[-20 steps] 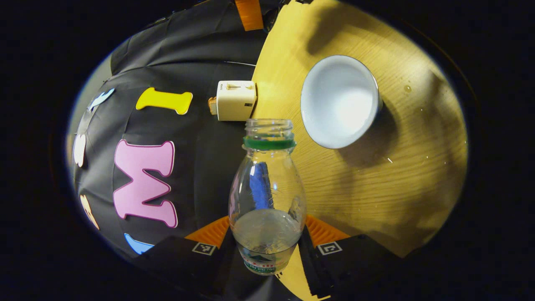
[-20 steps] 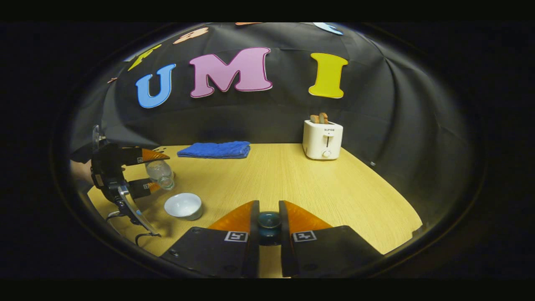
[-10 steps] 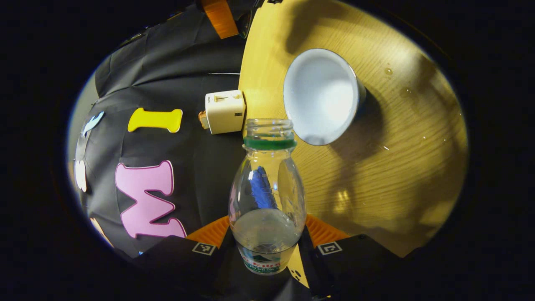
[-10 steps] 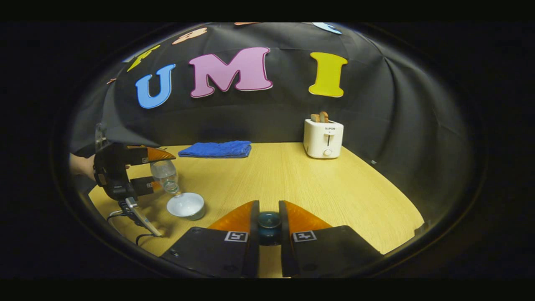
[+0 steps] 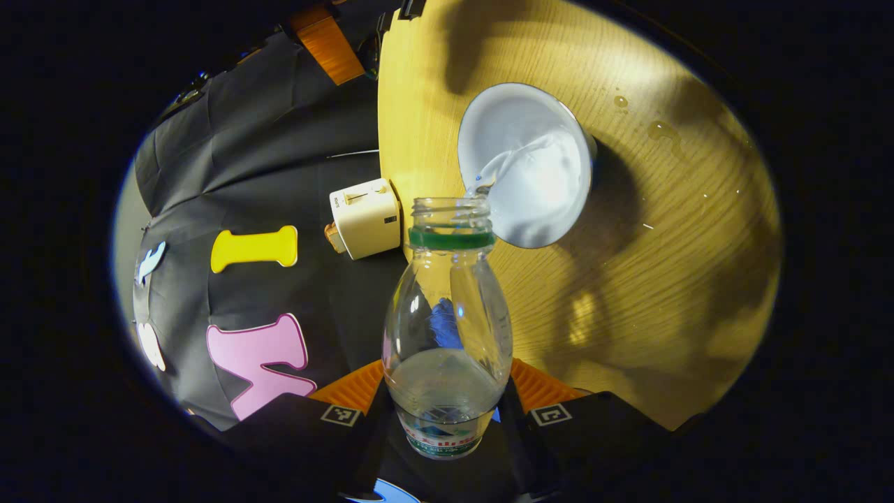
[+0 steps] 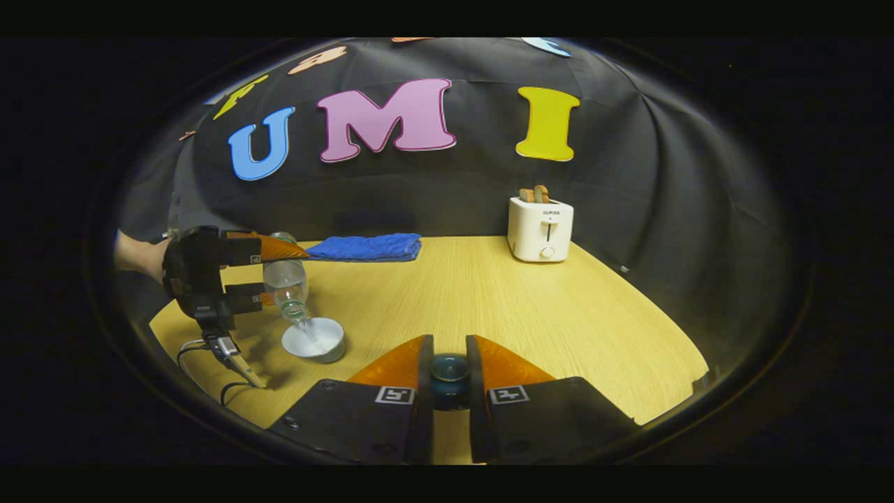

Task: Open the teacup lid with one hand, grasp the water bottle and pour water into the teacup with the other hand; after pouring, place the water bottle on the coaster and then close the teacup lid.

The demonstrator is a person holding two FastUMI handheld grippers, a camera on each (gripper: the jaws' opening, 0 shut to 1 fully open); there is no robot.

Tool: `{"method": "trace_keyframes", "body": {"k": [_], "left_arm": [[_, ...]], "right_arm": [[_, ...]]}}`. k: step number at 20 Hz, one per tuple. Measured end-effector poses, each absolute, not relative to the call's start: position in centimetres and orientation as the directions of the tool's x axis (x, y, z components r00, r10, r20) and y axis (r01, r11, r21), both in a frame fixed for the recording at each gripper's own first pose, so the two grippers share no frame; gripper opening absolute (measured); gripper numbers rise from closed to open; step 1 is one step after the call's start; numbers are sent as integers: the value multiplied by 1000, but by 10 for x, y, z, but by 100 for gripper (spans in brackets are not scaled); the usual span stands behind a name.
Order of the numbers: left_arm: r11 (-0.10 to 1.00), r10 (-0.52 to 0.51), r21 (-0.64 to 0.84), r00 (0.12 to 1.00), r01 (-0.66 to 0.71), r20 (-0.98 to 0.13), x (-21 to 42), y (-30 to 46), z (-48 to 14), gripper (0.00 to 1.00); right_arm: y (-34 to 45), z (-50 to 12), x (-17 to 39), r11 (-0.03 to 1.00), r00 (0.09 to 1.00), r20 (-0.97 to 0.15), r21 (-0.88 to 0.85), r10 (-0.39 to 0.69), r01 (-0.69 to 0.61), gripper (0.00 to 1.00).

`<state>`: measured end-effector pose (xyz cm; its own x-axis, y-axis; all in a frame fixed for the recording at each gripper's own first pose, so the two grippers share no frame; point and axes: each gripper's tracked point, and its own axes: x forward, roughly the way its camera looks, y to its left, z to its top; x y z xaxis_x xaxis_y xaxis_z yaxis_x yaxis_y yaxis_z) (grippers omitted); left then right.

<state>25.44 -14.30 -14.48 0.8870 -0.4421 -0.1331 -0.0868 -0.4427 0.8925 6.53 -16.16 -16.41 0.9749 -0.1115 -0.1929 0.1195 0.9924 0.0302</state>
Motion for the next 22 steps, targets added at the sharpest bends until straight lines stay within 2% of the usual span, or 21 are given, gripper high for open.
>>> {"method": "trace_keyframes", "body": {"k": [1, 2, 3, 4, 22], "left_arm": [[-455, -443, 886, 886, -92, -136, 254, -143, -145, 73], [-466, -445, 880, 885, -95, -140, 252, -144, -145, 73], [-475, -449, 874, 883, -102, -141, 252, -145, -145, 73], [-486, -454, 867, 879, -108, -145, 252, -146, -143, 73], [-611, -491, 765, 856, -204, -164, 250, -158, -133, 73]], "right_arm": [[-161, -164, 66, 992, 975, -193, 32, -110, 118, 19], [-159, -164, 65, 993, 975, -193, 35, -108, 117, 24], [-158, -164, 64, 993, 975, -193, 36, -106, 115, 19], [-157, -164, 63, 993, 976, -192, 35, -105, 114, 24], [-147, -153, 50, 991, 979, -176, 62, -103, 116, 24]]}}
